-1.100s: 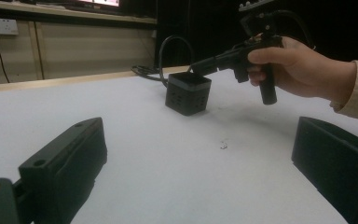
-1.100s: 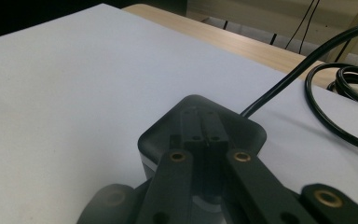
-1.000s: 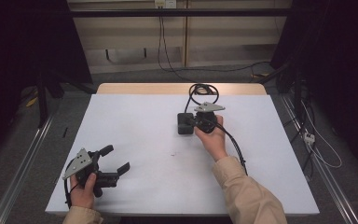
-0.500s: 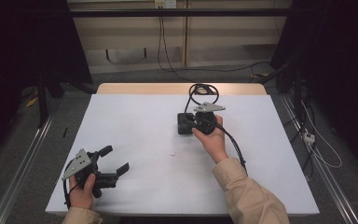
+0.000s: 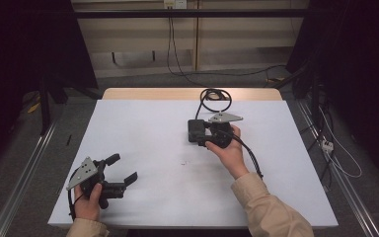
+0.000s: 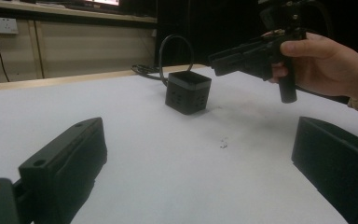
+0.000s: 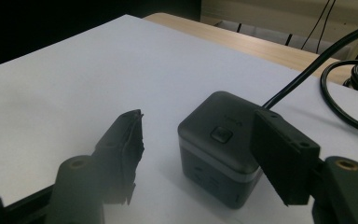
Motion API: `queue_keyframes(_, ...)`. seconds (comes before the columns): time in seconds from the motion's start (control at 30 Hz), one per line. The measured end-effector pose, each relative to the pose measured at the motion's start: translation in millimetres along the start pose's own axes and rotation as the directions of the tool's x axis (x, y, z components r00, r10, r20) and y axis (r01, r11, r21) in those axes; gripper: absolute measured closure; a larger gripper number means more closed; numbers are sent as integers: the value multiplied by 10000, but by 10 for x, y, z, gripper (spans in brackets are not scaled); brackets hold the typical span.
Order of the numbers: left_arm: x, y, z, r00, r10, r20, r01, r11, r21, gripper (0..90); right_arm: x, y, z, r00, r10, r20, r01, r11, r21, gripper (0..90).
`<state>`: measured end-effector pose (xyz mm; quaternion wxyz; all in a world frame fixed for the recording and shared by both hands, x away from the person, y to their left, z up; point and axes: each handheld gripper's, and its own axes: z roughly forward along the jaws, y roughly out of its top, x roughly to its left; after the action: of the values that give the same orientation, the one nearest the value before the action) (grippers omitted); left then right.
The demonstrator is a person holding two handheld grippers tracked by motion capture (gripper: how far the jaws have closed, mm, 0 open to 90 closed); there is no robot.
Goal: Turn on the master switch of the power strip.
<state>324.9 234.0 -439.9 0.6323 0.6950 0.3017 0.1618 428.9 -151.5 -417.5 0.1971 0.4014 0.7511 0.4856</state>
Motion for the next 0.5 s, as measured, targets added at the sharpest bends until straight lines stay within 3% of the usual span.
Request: queue_keyframes(0.5,-10,-6,1,10000,3,-49,-3,10000,99,28,78,-161,-273,9993,-143,-343,146,9998,100,228)
